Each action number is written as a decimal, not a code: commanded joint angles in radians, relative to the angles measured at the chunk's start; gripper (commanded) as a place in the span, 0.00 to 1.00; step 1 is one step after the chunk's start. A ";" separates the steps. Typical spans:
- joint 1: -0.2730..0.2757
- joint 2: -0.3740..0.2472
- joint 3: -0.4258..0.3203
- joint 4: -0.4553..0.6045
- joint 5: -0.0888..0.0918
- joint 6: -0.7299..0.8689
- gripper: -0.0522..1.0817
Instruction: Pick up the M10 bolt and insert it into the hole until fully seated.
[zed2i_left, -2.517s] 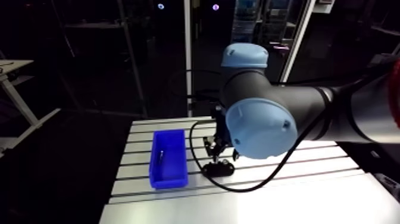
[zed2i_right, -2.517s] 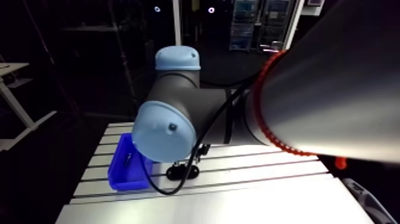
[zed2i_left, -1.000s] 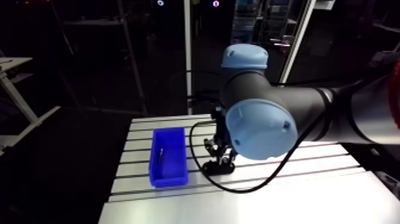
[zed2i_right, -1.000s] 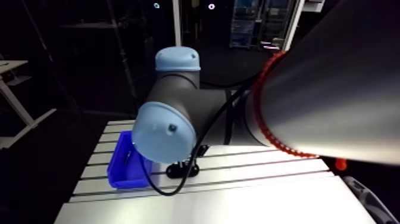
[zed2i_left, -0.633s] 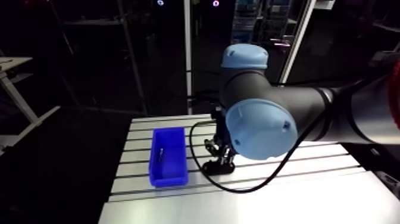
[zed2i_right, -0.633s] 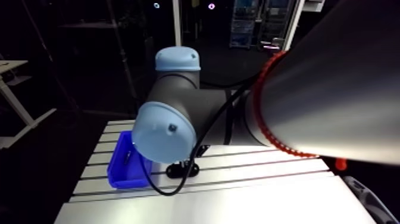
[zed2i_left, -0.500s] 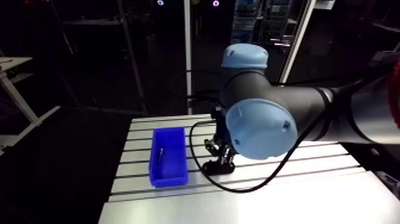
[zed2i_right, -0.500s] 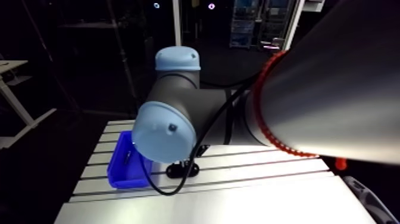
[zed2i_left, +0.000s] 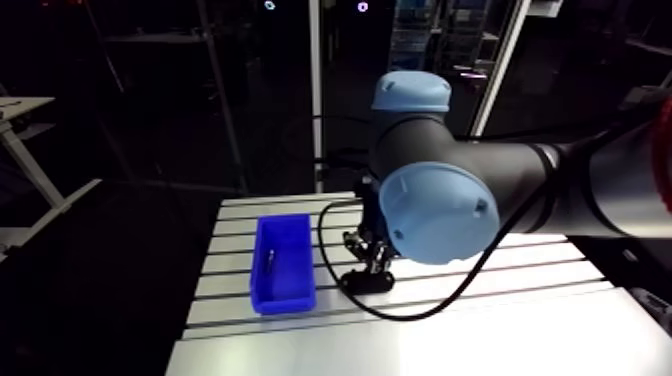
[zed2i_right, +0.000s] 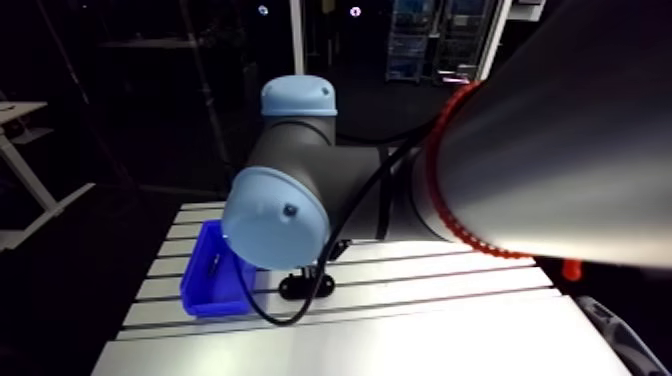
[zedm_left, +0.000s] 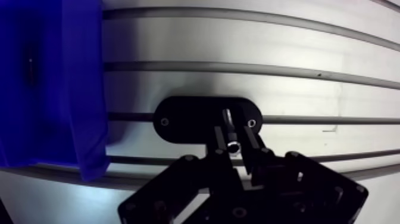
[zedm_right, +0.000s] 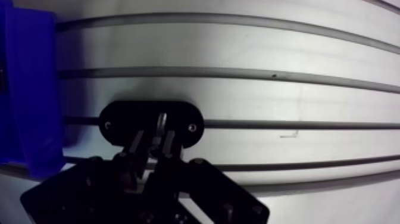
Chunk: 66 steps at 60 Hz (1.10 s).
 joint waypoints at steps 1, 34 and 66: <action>0.000 -0.013 -0.019 0.011 0.004 -0.004 0.76; -0.027 -0.100 -0.214 0.279 -0.001 -0.006 0.96; -0.064 0.119 -0.731 0.766 0.010 -0.027 1.00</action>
